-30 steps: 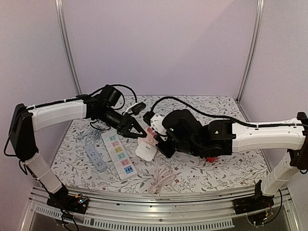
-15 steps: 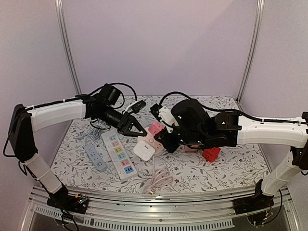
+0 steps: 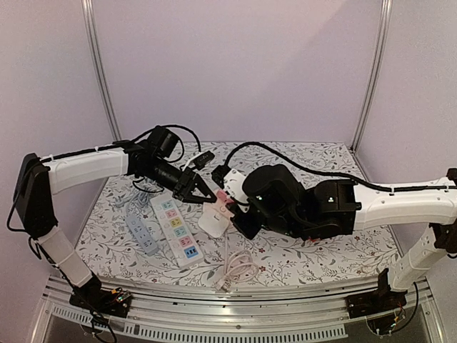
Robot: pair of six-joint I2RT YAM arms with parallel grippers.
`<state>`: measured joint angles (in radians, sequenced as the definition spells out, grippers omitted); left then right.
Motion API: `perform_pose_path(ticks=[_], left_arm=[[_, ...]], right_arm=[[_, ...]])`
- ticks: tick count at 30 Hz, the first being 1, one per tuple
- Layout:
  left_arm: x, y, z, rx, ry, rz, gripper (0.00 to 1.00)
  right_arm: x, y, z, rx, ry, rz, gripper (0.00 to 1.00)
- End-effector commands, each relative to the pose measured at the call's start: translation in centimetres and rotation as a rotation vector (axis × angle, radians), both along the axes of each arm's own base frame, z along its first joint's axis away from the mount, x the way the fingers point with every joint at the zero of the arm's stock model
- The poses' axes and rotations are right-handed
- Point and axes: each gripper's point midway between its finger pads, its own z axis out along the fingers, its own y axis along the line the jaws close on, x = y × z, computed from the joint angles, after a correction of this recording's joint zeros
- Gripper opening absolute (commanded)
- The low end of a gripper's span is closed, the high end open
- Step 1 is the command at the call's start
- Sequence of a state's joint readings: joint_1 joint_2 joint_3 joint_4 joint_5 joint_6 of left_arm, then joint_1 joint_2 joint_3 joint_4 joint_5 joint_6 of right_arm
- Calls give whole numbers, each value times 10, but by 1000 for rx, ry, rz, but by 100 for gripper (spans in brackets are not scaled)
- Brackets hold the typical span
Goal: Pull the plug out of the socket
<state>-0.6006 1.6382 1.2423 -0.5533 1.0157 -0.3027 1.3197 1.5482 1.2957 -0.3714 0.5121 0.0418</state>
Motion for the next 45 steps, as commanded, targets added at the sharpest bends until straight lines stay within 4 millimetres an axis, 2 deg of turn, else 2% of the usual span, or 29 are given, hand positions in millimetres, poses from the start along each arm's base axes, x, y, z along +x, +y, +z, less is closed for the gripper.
perform_pose_path(ticks=[1,8,13,15,20,23,27,37,40,45], left_arm=[[29,17,-24,87,34,115,0],[29,16,-12,41,10,104,0],[32,17,6,4,-60,119,0],[38,25,21,-17,-132,157,0],[61,62,75,-132,-320,321,0],[65,78,97,-198,-378,370,0],[68,88,109,-220,-442,425,0],[77,111,113,-118,-565,566,0],[79,119,114,-89,-601,613,0],[84,128,111,-44,-612,665,0]], right_arm=[[-6,9,34,1,-125,4,0],[-2,9,31,-14,-133,-23,0],[16,-6,27,36,-77,-90,0],[28,-19,22,85,-20,-134,0],[60,-50,2,210,141,-237,0],[71,-57,-16,251,219,-278,0],[77,-48,-44,273,312,-291,0],[64,-5,-114,275,560,-254,0],[61,-1,-135,268,609,-265,0],[58,1,-153,275,662,-284,5]])
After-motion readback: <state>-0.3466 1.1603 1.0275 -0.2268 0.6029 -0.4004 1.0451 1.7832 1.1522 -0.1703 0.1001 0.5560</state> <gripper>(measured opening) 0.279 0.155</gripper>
